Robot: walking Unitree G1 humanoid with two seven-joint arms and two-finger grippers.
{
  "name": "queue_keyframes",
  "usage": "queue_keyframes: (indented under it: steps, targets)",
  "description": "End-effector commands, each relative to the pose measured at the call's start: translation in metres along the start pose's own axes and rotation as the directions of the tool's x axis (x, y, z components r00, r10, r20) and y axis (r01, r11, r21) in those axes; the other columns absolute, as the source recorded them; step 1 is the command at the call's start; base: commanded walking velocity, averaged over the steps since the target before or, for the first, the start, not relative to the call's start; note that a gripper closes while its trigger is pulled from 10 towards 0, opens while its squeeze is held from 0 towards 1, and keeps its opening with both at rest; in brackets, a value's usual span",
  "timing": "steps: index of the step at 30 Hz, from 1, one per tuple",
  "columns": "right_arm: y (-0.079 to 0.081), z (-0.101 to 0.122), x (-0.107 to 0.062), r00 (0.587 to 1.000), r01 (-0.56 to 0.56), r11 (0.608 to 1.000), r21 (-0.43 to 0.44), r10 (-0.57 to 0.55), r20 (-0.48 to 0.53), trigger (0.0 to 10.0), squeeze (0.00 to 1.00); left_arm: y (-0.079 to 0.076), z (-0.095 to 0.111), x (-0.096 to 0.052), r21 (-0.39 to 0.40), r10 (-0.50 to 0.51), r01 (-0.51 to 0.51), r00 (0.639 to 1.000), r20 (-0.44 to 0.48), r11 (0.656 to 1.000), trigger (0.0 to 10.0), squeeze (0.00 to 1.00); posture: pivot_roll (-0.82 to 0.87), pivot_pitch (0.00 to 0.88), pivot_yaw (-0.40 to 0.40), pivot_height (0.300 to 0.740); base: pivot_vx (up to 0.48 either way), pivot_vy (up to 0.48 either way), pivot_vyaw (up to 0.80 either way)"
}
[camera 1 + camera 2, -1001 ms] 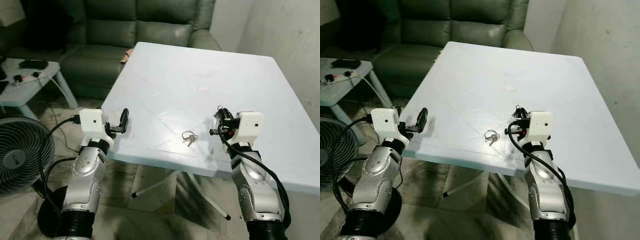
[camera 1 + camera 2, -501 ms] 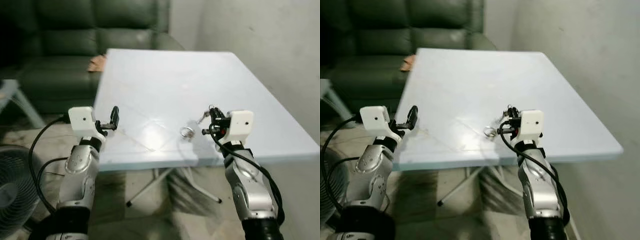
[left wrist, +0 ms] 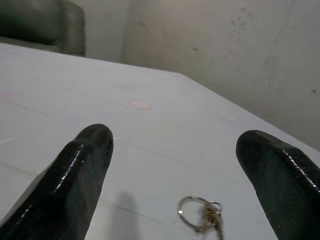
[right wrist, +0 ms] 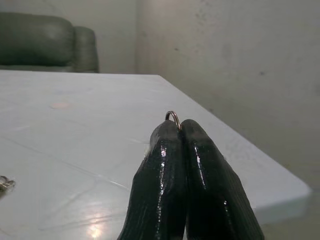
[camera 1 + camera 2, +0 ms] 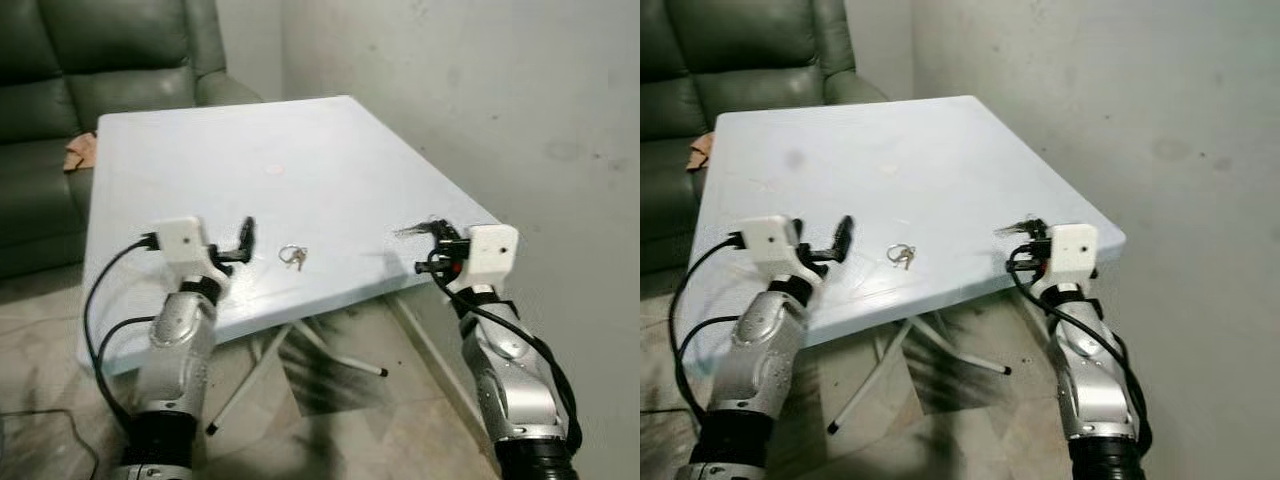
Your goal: Hang keys on a hook
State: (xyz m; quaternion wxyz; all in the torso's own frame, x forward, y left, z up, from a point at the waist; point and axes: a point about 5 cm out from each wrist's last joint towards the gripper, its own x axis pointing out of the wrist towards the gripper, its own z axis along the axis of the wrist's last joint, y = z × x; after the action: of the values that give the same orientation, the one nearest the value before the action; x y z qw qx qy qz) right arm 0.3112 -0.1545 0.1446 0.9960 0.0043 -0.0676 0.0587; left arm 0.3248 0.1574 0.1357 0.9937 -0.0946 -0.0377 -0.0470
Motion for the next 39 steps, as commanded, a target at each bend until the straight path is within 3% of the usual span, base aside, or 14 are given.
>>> queue_keyframes:
  steps: [1,39]
  targets:
    - [0.0007,0.0045,0.0007,1.0,-0.006,1.0,-0.003,0.006,0.016,10.0,0.0,-0.0002,-0.0009,0.0014,0.008,0.0,0.0,1.0,-0.019,1.0,10.0,0.0,0.01,0.0,-0.026,0.732,0.0,0.0,-0.77]
    - [0.0019,0.0015,-0.0031,1.0,-0.016,1.0,-0.01,0.016,-0.006,10.0,0.0,-0.0009,-0.0036,0.0,0.022,0.019,-0.018,0.999,-0.048,1.0,10.0,0.0,0.01,0.0,-0.031,0.732,0.0,0.0,-0.78]
